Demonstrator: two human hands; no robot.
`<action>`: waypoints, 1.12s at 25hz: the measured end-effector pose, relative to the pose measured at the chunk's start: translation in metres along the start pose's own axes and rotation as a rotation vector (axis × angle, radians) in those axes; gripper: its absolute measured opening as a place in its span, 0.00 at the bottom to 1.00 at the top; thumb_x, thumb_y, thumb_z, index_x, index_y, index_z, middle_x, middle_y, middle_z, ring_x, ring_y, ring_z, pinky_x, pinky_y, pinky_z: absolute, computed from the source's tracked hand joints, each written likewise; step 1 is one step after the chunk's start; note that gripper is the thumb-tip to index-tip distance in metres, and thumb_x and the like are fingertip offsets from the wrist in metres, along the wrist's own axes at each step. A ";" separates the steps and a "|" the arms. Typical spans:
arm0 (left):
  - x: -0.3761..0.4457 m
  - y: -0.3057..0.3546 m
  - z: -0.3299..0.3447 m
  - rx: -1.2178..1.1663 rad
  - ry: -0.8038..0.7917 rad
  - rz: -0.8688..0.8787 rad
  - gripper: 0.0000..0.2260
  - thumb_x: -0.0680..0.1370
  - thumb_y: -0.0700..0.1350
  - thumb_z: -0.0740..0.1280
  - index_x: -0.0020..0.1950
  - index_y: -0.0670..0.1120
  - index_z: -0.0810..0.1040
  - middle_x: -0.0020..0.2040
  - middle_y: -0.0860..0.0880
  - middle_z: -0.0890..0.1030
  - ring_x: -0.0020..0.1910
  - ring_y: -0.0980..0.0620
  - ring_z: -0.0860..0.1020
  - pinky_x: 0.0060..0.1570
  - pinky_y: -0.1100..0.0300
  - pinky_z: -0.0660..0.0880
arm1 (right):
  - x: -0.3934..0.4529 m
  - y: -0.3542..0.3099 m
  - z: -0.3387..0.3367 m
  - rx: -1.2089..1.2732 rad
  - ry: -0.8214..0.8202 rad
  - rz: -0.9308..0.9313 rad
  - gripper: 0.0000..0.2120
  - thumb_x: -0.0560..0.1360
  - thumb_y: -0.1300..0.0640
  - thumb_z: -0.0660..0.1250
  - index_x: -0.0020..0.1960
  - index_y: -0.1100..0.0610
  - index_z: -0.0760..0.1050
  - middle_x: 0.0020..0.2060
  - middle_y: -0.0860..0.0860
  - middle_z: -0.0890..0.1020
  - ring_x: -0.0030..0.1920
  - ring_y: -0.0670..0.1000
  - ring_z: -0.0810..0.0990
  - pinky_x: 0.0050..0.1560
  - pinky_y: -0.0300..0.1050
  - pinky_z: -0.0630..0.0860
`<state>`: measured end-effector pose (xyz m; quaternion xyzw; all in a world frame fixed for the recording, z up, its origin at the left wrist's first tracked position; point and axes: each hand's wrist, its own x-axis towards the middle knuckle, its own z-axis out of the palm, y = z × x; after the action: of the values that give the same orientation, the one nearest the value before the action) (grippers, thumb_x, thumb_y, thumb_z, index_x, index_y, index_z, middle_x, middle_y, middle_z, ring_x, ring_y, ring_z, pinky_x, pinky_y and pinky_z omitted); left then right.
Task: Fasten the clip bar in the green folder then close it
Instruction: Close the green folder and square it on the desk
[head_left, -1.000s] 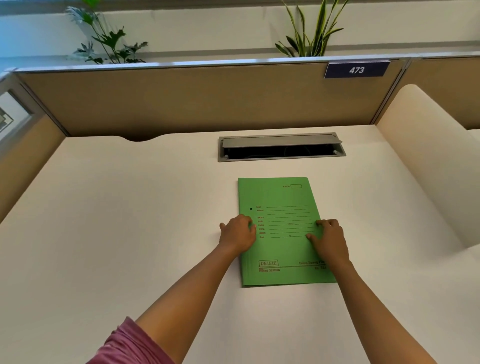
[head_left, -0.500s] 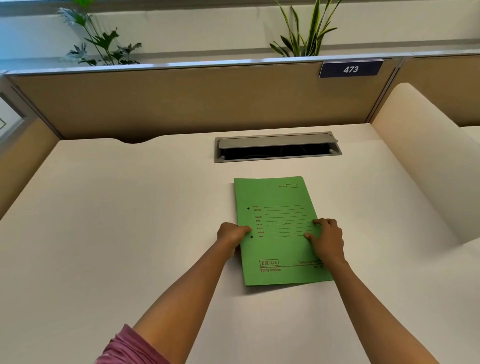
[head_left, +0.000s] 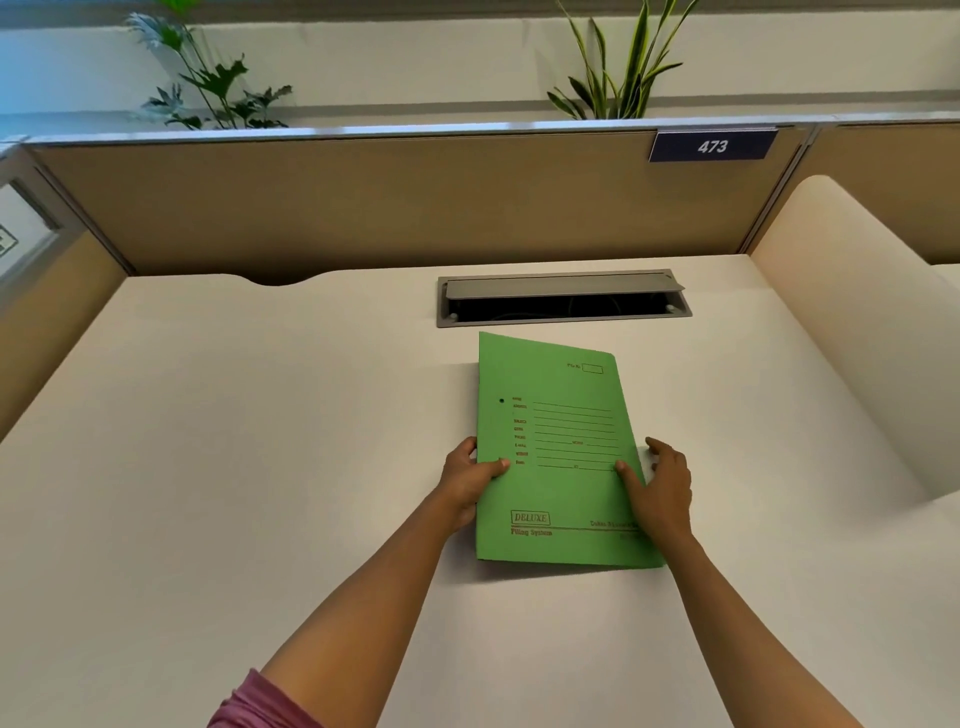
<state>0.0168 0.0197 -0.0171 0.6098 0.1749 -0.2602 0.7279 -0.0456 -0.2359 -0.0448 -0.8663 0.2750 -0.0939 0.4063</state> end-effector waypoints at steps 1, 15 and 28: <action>0.000 0.004 -0.005 -0.011 -0.003 0.004 0.14 0.77 0.32 0.69 0.58 0.47 0.76 0.54 0.43 0.84 0.47 0.44 0.85 0.44 0.51 0.83 | 0.001 -0.004 0.001 0.051 -0.002 0.019 0.29 0.74 0.51 0.71 0.70 0.57 0.65 0.65 0.56 0.73 0.64 0.58 0.73 0.64 0.60 0.71; 0.011 0.056 -0.117 -0.132 0.113 0.092 0.14 0.78 0.37 0.69 0.62 0.48 0.77 0.53 0.43 0.86 0.45 0.43 0.86 0.41 0.49 0.83 | -0.005 -0.099 0.074 0.349 -0.394 0.095 0.25 0.76 0.54 0.69 0.69 0.52 0.65 0.59 0.57 0.79 0.54 0.55 0.79 0.50 0.47 0.75; 0.039 0.098 -0.201 -0.023 0.419 0.230 0.15 0.73 0.43 0.76 0.58 0.46 0.80 0.55 0.42 0.85 0.51 0.42 0.85 0.55 0.45 0.81 | 0.005 -0.196 0.163 0.321 -0.435 -0.016 0.27 0.75 0.65 0.65 0.70 0.52 0.60 0.58 0.56 0.78 0.55 0.56 0.79 0.58 0.53 0.76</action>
<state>0.1187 0.2218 0.0000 0.6579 0.2546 -0.0415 0.7075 0.0995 -0.0304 -0.0040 -0.7928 0.1559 0.0485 0.5872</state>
